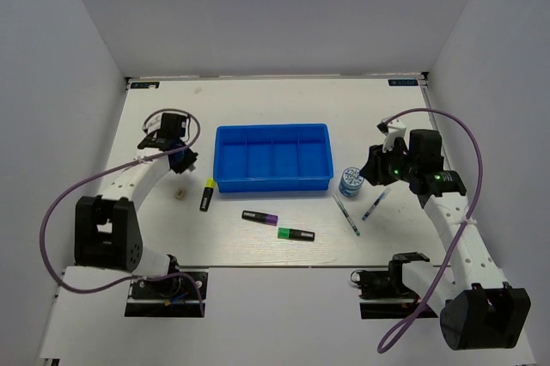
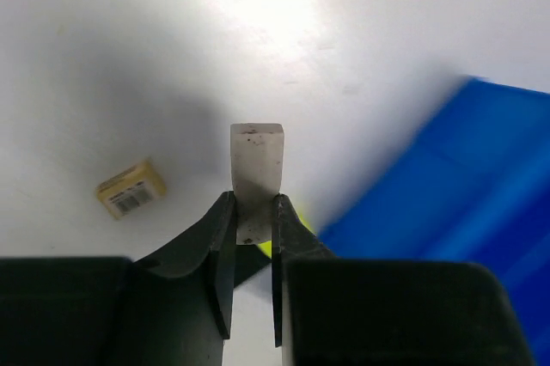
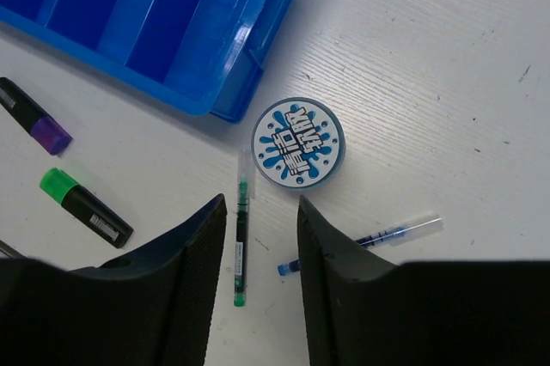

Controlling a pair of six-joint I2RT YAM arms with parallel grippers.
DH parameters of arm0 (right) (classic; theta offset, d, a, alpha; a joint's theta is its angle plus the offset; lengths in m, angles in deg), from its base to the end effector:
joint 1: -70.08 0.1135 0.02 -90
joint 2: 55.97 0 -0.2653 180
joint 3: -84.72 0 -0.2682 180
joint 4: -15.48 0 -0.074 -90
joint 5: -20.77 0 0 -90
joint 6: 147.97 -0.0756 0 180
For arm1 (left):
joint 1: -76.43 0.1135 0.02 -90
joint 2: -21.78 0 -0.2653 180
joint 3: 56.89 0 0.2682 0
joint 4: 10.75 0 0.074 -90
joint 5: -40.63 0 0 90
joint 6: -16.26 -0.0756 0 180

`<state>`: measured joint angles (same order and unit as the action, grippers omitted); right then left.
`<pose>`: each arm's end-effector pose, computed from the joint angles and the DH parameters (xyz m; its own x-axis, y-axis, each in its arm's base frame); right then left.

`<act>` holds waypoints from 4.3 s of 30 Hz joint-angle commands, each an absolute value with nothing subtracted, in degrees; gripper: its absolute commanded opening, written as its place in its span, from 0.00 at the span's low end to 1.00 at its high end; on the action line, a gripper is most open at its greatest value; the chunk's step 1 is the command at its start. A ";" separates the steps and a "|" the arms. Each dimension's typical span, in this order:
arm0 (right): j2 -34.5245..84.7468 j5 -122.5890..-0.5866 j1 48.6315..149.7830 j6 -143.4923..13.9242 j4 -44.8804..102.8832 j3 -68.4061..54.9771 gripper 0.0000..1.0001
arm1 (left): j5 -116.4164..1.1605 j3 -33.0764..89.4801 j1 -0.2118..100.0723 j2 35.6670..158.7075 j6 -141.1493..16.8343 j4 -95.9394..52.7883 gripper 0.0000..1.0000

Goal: Sort the stationery into containers
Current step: Pick up the stationery from the center of the board, then place the stationery in the storage box, then pick up the stationery from the center of the board, then place the stationery in the storage box.

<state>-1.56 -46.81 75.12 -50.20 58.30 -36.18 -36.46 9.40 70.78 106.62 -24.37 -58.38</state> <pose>0.2426 0.0503 0.2623 -0.5580 -0.1747 -0.8112 -0.4597 0.8789 0.1270 0.3102 -0.0137 0.1573 -0.5975 -0.6842 -0.4181 -0.6869 0.7058 -0.1734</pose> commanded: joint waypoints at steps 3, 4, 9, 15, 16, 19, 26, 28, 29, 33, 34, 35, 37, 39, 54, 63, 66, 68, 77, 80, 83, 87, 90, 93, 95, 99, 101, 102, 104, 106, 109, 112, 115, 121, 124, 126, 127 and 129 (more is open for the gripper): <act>-1.39 -46.64 74.92 -50.06 57.32 -35.41 0.38 | -34.75 14.57 65.54 97.89 -34.35 -53.13 0.07; -1.30 -46.73 74.91 -50.06 57.32 -35.50 0.36 | -37.47 14.57 65.44 99.03 -34.88 -52.08 0.07; -1.21 -46.99 74.65 -49.97 56.97 -35.77 0.34 | -49.27 16.32 62.55 103.16 -37.96 -47.06 0.12; -1.21 -47.52 74.91 -49.62 57.06 -35.59 0.34 | -53.67 20.89 59.30 109.31 -41.13 -48.38 0.19; -1.04 -47.69 74.91 -49.62 57.15 -35.68 0.34 | -53.76 21.07 58.51 109.41 -41.39 -48.20 0.19; -1.13 -47.96 74.91 -49.62 57.06 -35.59 0.34 | -53.32 21.95 57.71 110.29 -41.74 -48.37 0.24; -1.12 -48.05 74.91 -49.27 57.32 -35.42 0.52 | -50.86 21.78 57.44 110.11 -43.94 -50.31 0.77; -0.95 -48.05 75.09 -49.18 57.41 -35.50 0.53 | -50.60 21.77 57.45 109.41 -44.55 -50.66 0.75; -0.86 -48.05 74.92 -49.27 57.32 -35.50 0.53 | -50.68 21.86 57.36 109.15 -44.82 -50.75 0.46; -0.69 -48.05 74.92 -49.18 57.41 -35.42 0.53 | -46.57 20.91 56.83 105.38 -45.79 -51.98 0.00; -0.86 -47.96 74.91 -49.09 57.50 -35.50 0.53 | -40.81 20.11 56.83 103.28 -43.96 -52.07 0.00; -0.86 -48.05 75.09 -49.09 57.58 -35.42 0.53 | -37.80 19.15 57.00 100.82 -42.55 -54.50 0.00; -1.04 -48.14 74.83 -49.09 57.50 -35.42 0.53 | -30.15 15.90 58.76 97.56 -35.19 -57.15 0.12; -0.78 -48.05 75.09 -48.92 57.50 -35.41 0.53 | -28.63 13.17 62.86 94.56 -31.22 -60.68 0.58; -0.86 -47.61 75.09 -48.92 57.85 -35.15 0.53 | -44.62 4.28 80.74 100.88 -31.82 -66.13 0.63; -0.86 -48.13 74.91 -48.92 57.76 -35.06 0.53 | -45.24 9.11 80.65 108.69 -29.53 -66.92 0.69; -0.86 -48.31 74.91 -48.92 57.76 -35.15 0.53 | -44.28 10.26 80.74 109.93 -29.53 -67.01 0.69; -0.77 -48.22 74.74 -48.92 57.85 -35.15 0.53 | -44.01 10.70 80.73 110.72 -29.44 -67.36 0.69; -0.86 -48.75 75.00 -48.74 57.94 -35.06 0.53 | -41.81 11.23 80.82 114.06 -29.00 -67.36 0.68; -0.69 -48.75 75.00 -48.83 57.76 -35.15 0.53 | -41.46 10.88 80.91 114.59 -28.91 -66.49 0.65; -0.69 -48.75 74.91 -48.83 57.85 -35.06 0.53 | -41.28 10.44 81.18 114.94 -28.65 -65.61 0.59; -0.69 -48.84 74.91 -48.92 57.76 -35.15 0.53 | -41.28 9.65 81.53 115.30 -28.21 -64.38 0.53; -0.78 -48.93 75.09 -48.83 57.76 -35.15 0.53 | -41.46 9.12 81.44 115.38 -28.30 -63.93 0.43; -0.69 -49.01 74.74 -48.83 57.85 -35.07 0.53 | -42.33 9.12 81.62 114.68 -28.21 -64.02 0.28; -0.69 -48.84 74.91 -48.92 57.85 -35.06 0.53 | -43.91 9.20 81.62 113.11 -28.56 -64.11 0.18; -0.69 -48.84 74.92 -48.92 57.85 -35.24 0.53 | -46.29 10.52 80.04 104.43 -30.66 -63.06 0.15; -0.51 -48.75 75.00 -48.83 57.85 -35.06 0.53 | -46.90 11.49 77.93 102.39 -31.98 -61.75 0.14; -0.34 -48.75 74.92 -48.74 58.02 -35.15 0.53 | -47.34 12.80 77.14 99.94 -32.16 -61.21 0.14; -0.25 -48.58 74.91 -48.65 57.85 -35.33 0.53 | -47.61 13.68 74.00 99.21 -32.52 -60.16 0.14; -0.25 -48.57 75.09 -48.65 57.85 -35.33 0.48 | -49.10 15.09 71.87 98.68 -32.43 -57.71 0.14; -0.33 -48.66 74.83 -48.22 57.85 -35.42 0.16 | -50.86 17.64 67.65 101.14 -32.87 -55.24 0.16; -0.16 -49.80 74.82 -48.04 57.59 -35.50 0.00 | -49.73 22.20 61.86 106.13 -33.48 -55.41 0.21; -0.07 -51.03 74.83 -48.04 57.50 -35.59 0.10 | -48.06 25.54 59.91 110.09 -34.09 -55.14 0.23; 1.24 -52.79 74.83 -47.95 57.06 -35.59 0.73 | -44.71 31.26 56.30 115.91 -35.59 -58.30 0.46; 3.61 -52.62 75.09 -46.72 56.97 -35.33 0.85 | -44.27 31.88 55.95 116.88 -35.59 -58.66 0.63; 6.41 -50.95 75.18 -44.54 57.76 -34.19 0.90 | -44.18 32.06 55.86 117.14 -35.68 -58.92 0.68; 8.61 -50.16 75.09 -43.91 59.15 -33.58 0.90 | -43.92 32.32 55.86 117.14 -36.03 -59.45 0.70; 12.12 -46.12 75.27 -41.46 61.36 -30.76 0.90 | -43.83 33.37 55.86 117.05 -36.29 -60.07 0.71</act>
